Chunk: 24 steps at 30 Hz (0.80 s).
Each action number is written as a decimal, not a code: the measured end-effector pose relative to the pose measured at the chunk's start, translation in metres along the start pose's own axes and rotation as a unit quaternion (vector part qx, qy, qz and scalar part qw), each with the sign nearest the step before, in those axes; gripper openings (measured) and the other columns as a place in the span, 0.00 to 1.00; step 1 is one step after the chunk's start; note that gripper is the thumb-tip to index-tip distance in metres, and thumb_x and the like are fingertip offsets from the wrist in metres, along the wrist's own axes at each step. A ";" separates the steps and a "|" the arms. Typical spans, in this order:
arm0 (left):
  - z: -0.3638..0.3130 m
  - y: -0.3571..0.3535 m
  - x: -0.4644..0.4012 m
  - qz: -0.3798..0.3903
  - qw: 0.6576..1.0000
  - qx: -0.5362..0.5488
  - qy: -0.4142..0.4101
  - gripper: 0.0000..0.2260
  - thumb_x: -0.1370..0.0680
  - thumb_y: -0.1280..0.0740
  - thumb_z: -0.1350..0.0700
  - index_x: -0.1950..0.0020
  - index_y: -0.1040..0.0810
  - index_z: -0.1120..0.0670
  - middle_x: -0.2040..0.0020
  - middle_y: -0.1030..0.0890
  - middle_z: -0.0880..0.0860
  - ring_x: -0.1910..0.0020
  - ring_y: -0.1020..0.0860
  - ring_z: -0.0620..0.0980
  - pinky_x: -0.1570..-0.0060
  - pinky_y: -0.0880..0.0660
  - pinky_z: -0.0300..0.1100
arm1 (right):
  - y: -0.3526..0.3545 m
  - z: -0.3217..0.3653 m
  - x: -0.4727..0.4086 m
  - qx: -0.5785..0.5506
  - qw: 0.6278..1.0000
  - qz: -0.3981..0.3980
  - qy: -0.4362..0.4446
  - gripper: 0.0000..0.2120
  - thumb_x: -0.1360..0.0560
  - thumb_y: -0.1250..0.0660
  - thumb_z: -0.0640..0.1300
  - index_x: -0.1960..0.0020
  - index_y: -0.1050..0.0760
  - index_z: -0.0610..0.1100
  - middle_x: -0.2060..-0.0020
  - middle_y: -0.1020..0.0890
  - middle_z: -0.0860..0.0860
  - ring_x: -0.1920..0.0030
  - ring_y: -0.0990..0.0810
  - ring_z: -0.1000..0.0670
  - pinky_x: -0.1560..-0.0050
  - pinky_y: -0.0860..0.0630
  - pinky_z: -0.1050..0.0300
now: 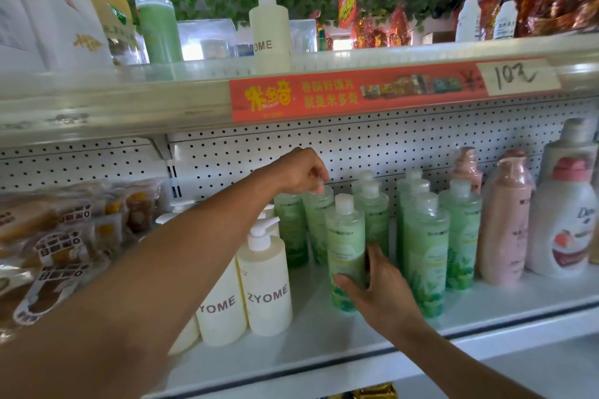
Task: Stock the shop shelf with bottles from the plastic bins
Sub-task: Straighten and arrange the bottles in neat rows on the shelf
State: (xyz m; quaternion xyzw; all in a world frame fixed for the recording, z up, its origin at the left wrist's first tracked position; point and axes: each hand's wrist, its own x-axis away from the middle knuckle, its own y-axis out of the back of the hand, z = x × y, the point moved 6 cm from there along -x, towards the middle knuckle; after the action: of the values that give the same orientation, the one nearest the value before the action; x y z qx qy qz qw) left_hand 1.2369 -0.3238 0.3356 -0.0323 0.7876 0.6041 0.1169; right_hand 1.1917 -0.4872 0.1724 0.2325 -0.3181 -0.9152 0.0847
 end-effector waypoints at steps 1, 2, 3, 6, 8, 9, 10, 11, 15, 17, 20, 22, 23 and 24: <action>0.001 0.002 0.006 0.004 1.000 0.006 -0.003 0.13 0.25 0.27 0.58 0.41 0.19 0.56 0.47 0.18 0.51 0.49 0.21 0.47 0.47 0.26 0.40 | 0.001 0.000 0.000 0.000 1.000 0.001 0.002 0.24 0.28 0.29 0.56 0.38 0.33 0.50 0.44 0.21 0.53 0.46 0.21 0.52 0.44 0.22 0.51; 0.002 0.004 0.012 0.007 1.000 0.011 -0.005 0.13 0.25 0.27 0.58 0.40 0.19 0.55 0.48 0.18 0.50 0.50 0.22 0.46 0.49 0.27 0.38 | 0.001 0.000 0.001 0.000 1.000 0.002 0.003 0.24 0.28 0.29 0.56 0.38 0.33 0.50 0.45 0.21 0.53 0.46 0.21 0.52 0.44 0.22 0.52; 0.003 0.006 0.017 0.008 1.000 0.015 -0.006 0.14 0.25 0.27 0.57 0.40 0.19 0.55 0.47 0.18 0.50 0.51 0.22 0.45 0.49 0.28 0.37 | 0.002 0.000 0.001 -0.002 1.000 0.004 0.003 0.24 0.28 0.29 0.56 0.38 0.33 0.50 0.45 0.21 0.53 0.46 0.21 0.52 0.44 0.22 0.52; 0.007 0.011 0.031 0.003 1.000 0.023 -0.001 0.14 0.25 0.27 0.57 0.40 0.19 0.55 0.46 0.18 0.50 0.51 0.23 0.43 0.48 0.29 0.36 | 0.002 0.001 0.001 -0.009 1.000 0.006 -0.002 0.24 0.28 0.28 0.55 0.38 0.32 0.49 0.44 0.21 0.52 0.45 0.21 0.52 0.43 0.22 0.50; 0.008 0.011 0.037 -0.002 1.000 0.026 -0.002 0.14 0.25 0.27 0.58 0.39 0.19 0.56 0.44 0.18 0.50 0.51 0.23 0.42 0.47 0.28 0.35 | 0.002 0.001 0.001 -0.014 1.000 0.005 -0.007 0.24 0.29 0.28 0.55 0.38 0.32 0.49 0.44 0.21 0.52 0.45 0.21 0.51 0.43 0.22 0.49; 0.008 0.011 0.040 -0.004 1.000 0.022 -0.005 0.15 0.25 0.28 0.58 0.39 0.19 0.56 0.43 0.18 0.50 0.51 0.23 0.41 0.46 0.29 0.35 | 0.002 0.001 0.001 -0.016 1.000 0.005 -0.009 0.24 0.29 0.28 0.55 0.38 0.32 0.49 0.44 0.21 0.52 0.45 0.21 0.51 0.43 0.22 0.49; 0.008 0.011 0.042 -0.006 1.000 0.014 -0.005 0.15 0.25 0.28 0.59 0.39 0.19 0.56 0.43 0.18 0.50 0.51 0.23 0.41 0.46 0.29 0.34 | 0.001 0.000 0.001 -0.017 1.000 0.006 -0.010 0.24 0.29 0.27 0.55 0.38 0.32 0.50 0.44 0.21 0.52 0.45 0.21 0.51 0.43 0.22 0.48; 0.009 0.012 0.043 -0.008 1.000 0.007 -0.002 0.15 0.25 0.28 0.59 0.38 0.19 0.56 0.42 0.18 0.51 0.50 0.23 0.41 0.46 0.29 0.34 | 0.001 0.000 0.001 -0.018 1.000 0.008 -0.011 0.25 0.29 0.28 0.55 0.38 0.33 0.49 0.44 0.21 0.52 0.45 0.21 0.50 0.43 0.22 0.47; 0.012 0.015 0.046 -0.011 1.000 0.001 0.011 0.15 0.25 0.29 0.60 0.38 0.20 0.56 0.42 0.18 0.52 0.47 0.21 0.44 0.40 0.27 0.38 | 0.001 0.000 0.001 -0.020 1.000 0.007 -0.014 0.24 0.29 0.28 0.55 0.38 0.33 0.49 0.44 0.21 0.52 0.44 0.21 0.49 0.43 0.22 0.46; 0.012 0.014 0.045 -0.015 1.000 -0.005 0.011 0.14 0.24 0.29 0.61 0.38 0.20 0.57 0.41 0.18 0.53 0.45 0.21 0.46 0.40 0.27 0.39 | 0.001 0.000 0.001 -0.025 1.000 0.008 -0.013 0.24 0.29 0.28 0.55 0.39 0.33 0.49 0.44 0.21 0.52 0.45 0.20 0.50 0.44 0.21 0.46; 0.015 0.012 0.044 -0.031 0.999 -0.008 0.011 0.14 0.24 0.29 0.62 0.39 0.19 0.56 0.41 0.19 0.53 0.46 0.21 0.47 0.42 0.27 0.38 | 0.002 0.000 0.002 -0.031 0.999 0.008 -0.011 0.24 0.29 0.28 0.55 0.39 0.32 0.49 0.44 0.21 0.52 0.45 0.20 0.50 0.44 0.21 0.46; 0.019 0.011 0.044 -0.043 0.999 -0.005 0.016 0.14 0.25 0.29 0.62 0.40 0.19 0.55 0.43 0.18 0.52 0.50 0.22 0.45 0.43 0.27 0.38 | 0.002 0.001 0.002 -0.033 0.999 0.008 -0.007 0.24 0.29 0.27 0.55 0.39 0.32 0.50 0.45 0.20 0.53 0.46 0.20 0.51 0.45 0.21 0.47; 0.020 0.011 0.044 -0.047 0.999 -0.001 0.017 0.14 0.25 0.28 0.62 0.40 0.19 0.55 0.43 0.18 0.52 0.51 0.23 0.45 0.43 0.27 0.38 | 0.002 0.002 0.003 -0.033 0.999 0.011 -0.004 0.24 0.30 0.27 0.55 0.39 0.32 0.50 0.46 0.20 0.54 0.47 0.20 0.51 0.45 0.20 0.48; 0.020 0.011 0.045 -0.049 0.999 0.002 0.018 0.14 0.25 0.28 0.61 0.40 0.18 0.55 0.44 0.18 0.51 0.51 0.23 0.44 0.43 0.27 0.38 | 0.000 0.005 0.003 -0.034 0.999 0.015 0.000 0.24 0.30 0.27 0.56 0.39 0.31 0.51 0.46 0.20 0.54 0.47 0.20 0.52 0.46 0.20 0.48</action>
State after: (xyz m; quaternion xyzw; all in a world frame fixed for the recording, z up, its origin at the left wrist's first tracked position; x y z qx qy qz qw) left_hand 1.1944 -0.2974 0.3314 -0.0816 0.7884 0.5951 0.1327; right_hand 1.1866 -0.4856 0.1744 0.2244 -0.2905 -0.9241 0.1065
